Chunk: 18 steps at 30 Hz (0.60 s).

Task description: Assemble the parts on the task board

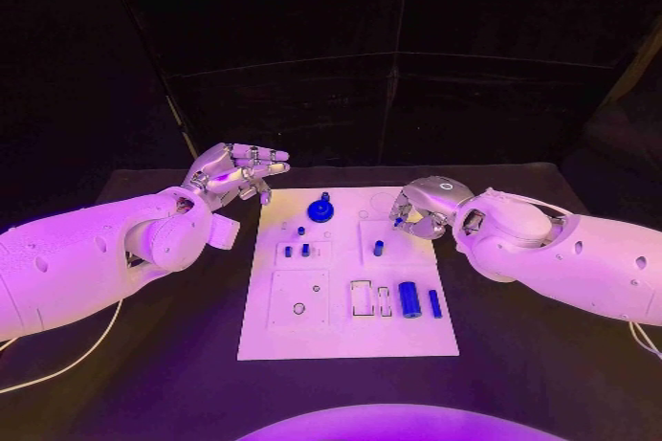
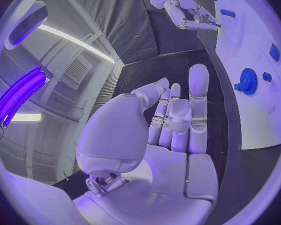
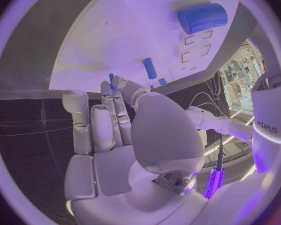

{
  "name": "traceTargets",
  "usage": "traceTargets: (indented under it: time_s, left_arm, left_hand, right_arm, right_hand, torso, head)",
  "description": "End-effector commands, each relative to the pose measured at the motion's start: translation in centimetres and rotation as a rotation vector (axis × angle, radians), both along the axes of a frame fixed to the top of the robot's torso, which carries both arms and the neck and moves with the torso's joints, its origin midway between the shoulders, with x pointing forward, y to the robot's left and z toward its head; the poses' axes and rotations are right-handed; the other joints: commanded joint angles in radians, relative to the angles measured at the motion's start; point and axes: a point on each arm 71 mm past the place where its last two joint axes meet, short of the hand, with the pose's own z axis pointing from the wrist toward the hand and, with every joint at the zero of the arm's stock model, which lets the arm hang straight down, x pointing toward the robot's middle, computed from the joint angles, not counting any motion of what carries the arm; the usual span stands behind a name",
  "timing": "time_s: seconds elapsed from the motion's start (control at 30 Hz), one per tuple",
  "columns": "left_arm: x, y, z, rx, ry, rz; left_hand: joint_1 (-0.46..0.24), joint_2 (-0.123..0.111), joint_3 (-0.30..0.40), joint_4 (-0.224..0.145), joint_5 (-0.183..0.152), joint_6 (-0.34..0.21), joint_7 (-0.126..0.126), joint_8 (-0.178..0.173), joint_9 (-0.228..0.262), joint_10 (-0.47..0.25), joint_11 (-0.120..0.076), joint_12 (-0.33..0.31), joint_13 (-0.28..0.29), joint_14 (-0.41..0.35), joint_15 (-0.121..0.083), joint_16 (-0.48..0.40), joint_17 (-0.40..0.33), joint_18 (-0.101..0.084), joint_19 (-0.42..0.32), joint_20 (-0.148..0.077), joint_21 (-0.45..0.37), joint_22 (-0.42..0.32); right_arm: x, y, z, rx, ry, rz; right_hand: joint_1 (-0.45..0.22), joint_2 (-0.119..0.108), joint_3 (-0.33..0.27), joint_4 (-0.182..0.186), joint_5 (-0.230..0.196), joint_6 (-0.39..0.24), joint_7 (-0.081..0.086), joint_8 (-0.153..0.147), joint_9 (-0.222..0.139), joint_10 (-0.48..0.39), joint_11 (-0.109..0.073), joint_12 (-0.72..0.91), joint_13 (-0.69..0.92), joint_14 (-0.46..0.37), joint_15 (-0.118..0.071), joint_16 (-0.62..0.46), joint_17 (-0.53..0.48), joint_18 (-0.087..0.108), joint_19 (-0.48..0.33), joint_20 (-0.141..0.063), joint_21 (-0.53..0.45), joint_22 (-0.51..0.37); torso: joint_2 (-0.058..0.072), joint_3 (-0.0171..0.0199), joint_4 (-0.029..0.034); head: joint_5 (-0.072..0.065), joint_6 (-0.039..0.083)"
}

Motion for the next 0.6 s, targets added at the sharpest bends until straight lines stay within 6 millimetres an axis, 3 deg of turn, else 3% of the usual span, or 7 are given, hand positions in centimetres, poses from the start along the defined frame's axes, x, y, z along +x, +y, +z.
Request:
traceTargets:
  time_s: [0.03,0.4,0.6]
  left_arm:
    - [0.0,0.1,0.1,-0.008,-0.002,-0.004]
    - [0.1,0.0,0.1,-0.009,-0.003,-0.007]
    - [0.2,-0.3,0.1,-0.011,-0.002,-0.012]
  left_hand:
    - [-0.001,0.001,-0.003,-0.005,0.001,-0.006,-0.002,-0.002,0.001,-0.006,-0.002,0.004,-0.001,0.001,0.003,0.004,-0.001,0.004,0.005,0.004,0.004,-0.001]
    - [-0.001,0.001,-0.003,-0.005,0.001,-0.006,-0.002,-0.002,0.001,-0.006,-0.002,0.004,-0.001,0.001,0.003,0.004,-0.001,0.004,0.005,0.004,0.004,-0.001]
    - [-0.001,0.001,-0.003,-0.005,0.001,-0.006,-0.002,-0.002,0.001,-0.006,-0.002,0.004,-0.001,0.001,0.003,0.004,-0.001,0.004,0.005,0.004,0.004,-0.001]
  right_arm:
    - [-0.4,0.4,1.1,0.044,-0.037,0.004]
    - [-2.8,3.4,4.2,0.142,-0.088,0.091]
    - [-3.4,5.9,4.6,0.175,-0.069,0.147]
  right_hand:
    - [-0.003,-0.005,0.006,-0.002,-0.003,0.008,-0.002,0.003,0.002,0.009,0.001,0.007,0.000,0.030,-0.006,0.006,0.003,-0.019,0.002,-0.003,0.006,0.001]
    - [-0.003,-0.005,0.006,-0.002,-0.002,0.008,-0.002,0.003,0.002,0.009,0.001,0.007,0.000,0.031,-0.006,0.007,0.004,-0.019,0.002,-0.003,0.006,0.002]
    - [-0.003,-0.005,0.006,-0.002,-0.002,0.009,-0.002,0.003,0.001,0.010,0.001,0.007,0.000,0.031,-0.006,0.008,0.005,-0.019,0.002,-0.003,0.007,0.003]
  torso:
    - [0.000,0.0001,-0.0019]
    - [0.000,-0.0006,0.0011]
    - [0.001,-0.0020,0.0001]
  head:
    - [0.005,0.000]
    - [0.007,0.008]
    - [0.034,0.006]
